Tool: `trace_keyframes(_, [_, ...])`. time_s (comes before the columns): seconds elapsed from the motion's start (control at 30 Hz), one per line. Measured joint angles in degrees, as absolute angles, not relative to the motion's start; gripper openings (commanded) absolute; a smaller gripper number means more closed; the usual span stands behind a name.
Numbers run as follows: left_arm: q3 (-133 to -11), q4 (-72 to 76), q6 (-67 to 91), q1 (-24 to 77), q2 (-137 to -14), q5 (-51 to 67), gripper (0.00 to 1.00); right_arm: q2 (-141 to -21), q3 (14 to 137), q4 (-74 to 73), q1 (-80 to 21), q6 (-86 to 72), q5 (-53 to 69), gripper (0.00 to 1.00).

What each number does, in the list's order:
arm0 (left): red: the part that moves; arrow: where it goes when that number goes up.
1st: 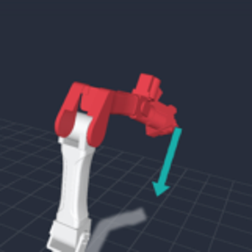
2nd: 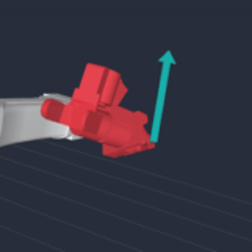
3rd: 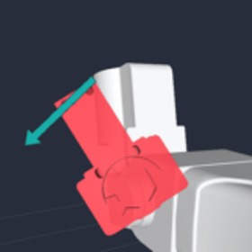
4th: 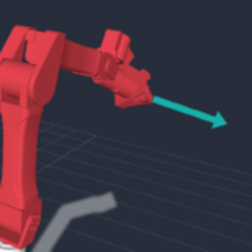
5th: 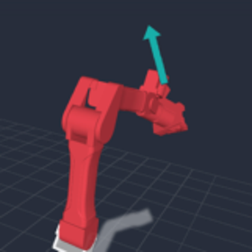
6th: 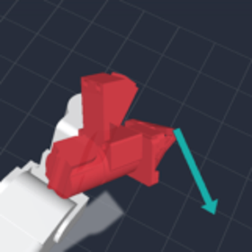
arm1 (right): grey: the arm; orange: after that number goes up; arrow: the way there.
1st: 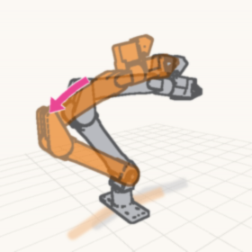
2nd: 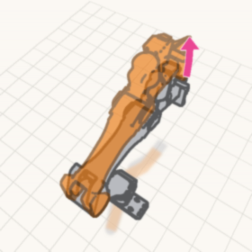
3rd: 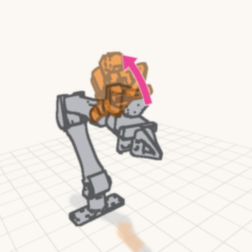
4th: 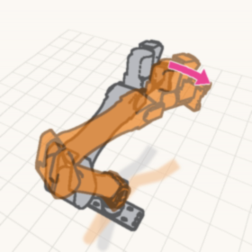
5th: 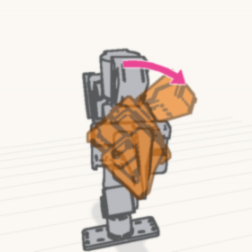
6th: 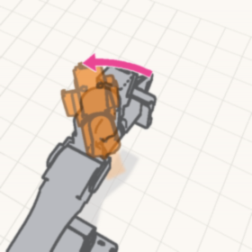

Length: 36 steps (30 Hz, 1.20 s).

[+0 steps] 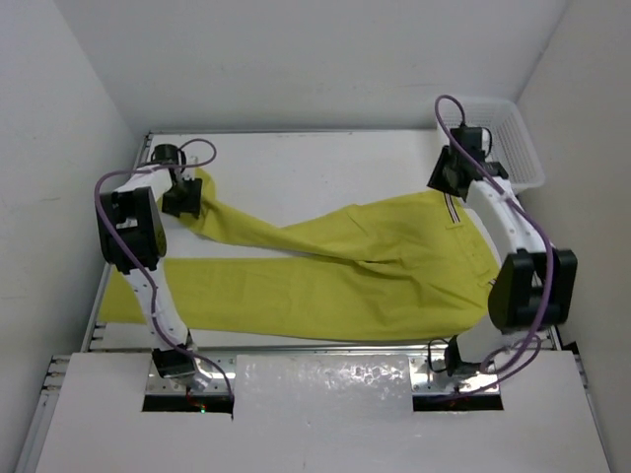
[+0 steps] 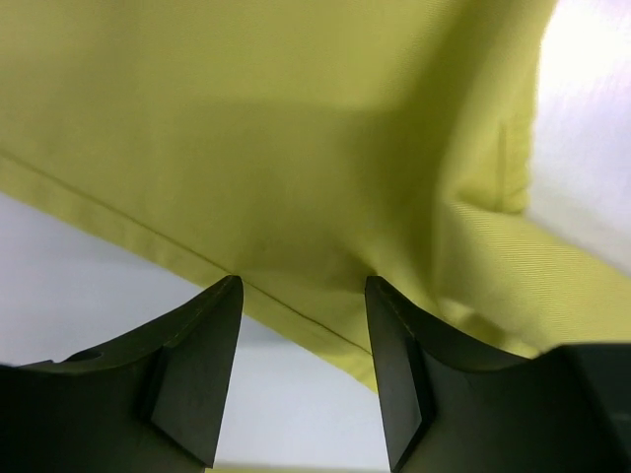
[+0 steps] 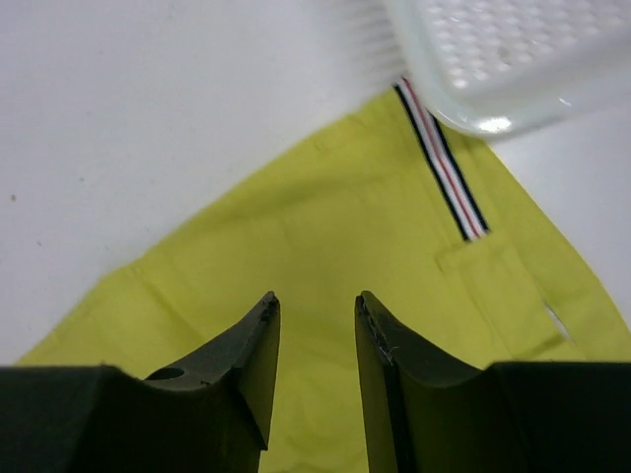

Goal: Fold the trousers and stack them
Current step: Flatten the trousers out

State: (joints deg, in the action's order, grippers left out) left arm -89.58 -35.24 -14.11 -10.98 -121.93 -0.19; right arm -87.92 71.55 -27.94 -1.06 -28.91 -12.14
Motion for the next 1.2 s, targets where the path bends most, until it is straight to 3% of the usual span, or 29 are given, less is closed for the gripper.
trace_keyframes(0.23, [-77.3, -44.9, -17.8, -13.2, -112.4, 1.9, 0.52, -112.7, 90.7, -33.1, -2.1, -28.6, -10.2, 0.41])
trace_keyframes(0.33, [-78.3, -48.4, -19.5, -13.9, -109.8, 5.0, 0.57, -122.4, 97.2, -36.8, -2.1, -28.4, -9.9, 0.42])
trace_keyframes(0.47, [-89.1, -48.4, -17.7, -15.3, -107.9, 9.3, 0.61, -130.1, 99.7, -41.1, -2.1, -28.3, -9.7, 0.42])
trace_keyframes(0.67, [-111.2, -42.0, -8.8, -21.3, -115.0, 7.4, 0.63, -127.2, 94.8, -40.1, -2.5, -26.7, -8.5, 0.42])
trace_keyframes(0.87, [-123.1, -37.3, -2.1, -23.5, -133.0, 1.5, 1.0, -123.7, 88.9, -38.1, -4.1, -23.2, -8.7, 0.42])
trace_keyframes(1.13, [-126.3, -38.9, 0.4, -23.2, -143.6, -1.7, 0.99, -116.6, 78.5, -38.3, -6.9, -19.5, -9.0, 0.43])
trace_keyframes(1.2, [-128.0, -39.1, -0.5, -23.2, -143.7, -1.4, 0.89, -116.5, 78.7, -39.2, -7.0, -19.3, -9.0, 0.48])
